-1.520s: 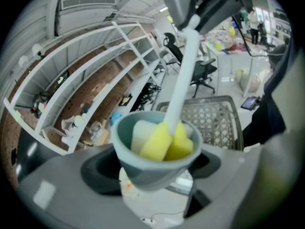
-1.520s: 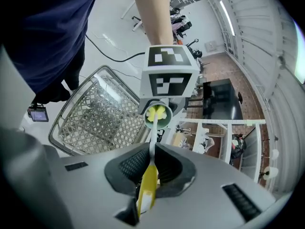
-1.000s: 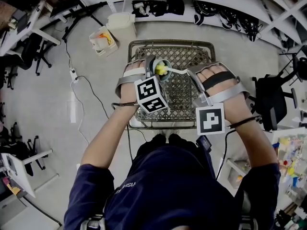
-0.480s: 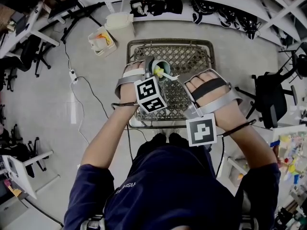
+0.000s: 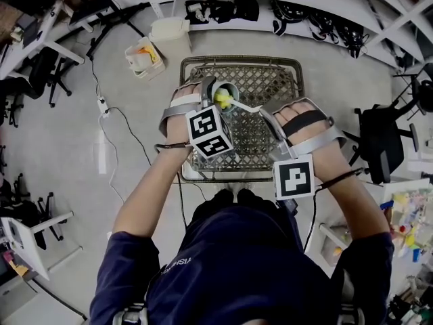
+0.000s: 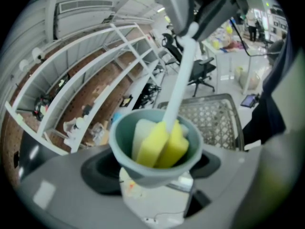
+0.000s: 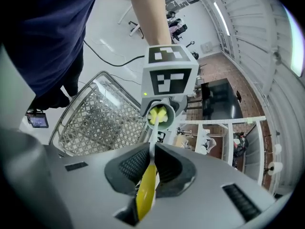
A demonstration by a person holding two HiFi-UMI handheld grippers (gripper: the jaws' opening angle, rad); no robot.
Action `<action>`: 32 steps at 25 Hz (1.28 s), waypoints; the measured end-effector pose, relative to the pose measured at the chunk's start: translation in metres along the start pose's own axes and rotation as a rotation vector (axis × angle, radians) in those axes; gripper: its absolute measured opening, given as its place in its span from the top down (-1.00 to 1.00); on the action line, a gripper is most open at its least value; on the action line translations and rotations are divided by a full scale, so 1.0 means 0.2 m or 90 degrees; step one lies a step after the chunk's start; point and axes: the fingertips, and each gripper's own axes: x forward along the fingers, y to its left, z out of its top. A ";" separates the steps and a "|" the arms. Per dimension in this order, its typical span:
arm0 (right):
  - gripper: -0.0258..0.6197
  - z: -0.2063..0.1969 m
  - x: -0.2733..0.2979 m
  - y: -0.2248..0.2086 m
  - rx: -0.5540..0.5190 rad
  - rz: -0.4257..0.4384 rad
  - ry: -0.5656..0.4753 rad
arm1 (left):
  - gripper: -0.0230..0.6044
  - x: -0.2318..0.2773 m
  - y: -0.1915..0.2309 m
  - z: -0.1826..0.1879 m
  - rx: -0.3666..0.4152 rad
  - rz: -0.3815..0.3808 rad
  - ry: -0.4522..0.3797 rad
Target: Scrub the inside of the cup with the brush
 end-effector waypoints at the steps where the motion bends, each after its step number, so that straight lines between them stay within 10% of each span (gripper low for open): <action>1: 0.83 0.02 -0.01 0.01 -0.003 0.000 -0.004 | -0.31 0.01 0.00 -0.01 -0.001 -0.001 0.002; 7: 0.83 0.10 -0.02 -0.02 -0.075 -0.018 0.006 | -0.31 0.04 -0.08 0.00 0.006 -0.026 0.007; 32: 0.83 -0.02 0.03 -0.04 0.009 -0.004 0.007 | -0.31 0.05 -0.02 0.02 0.046 -0.005 -0.001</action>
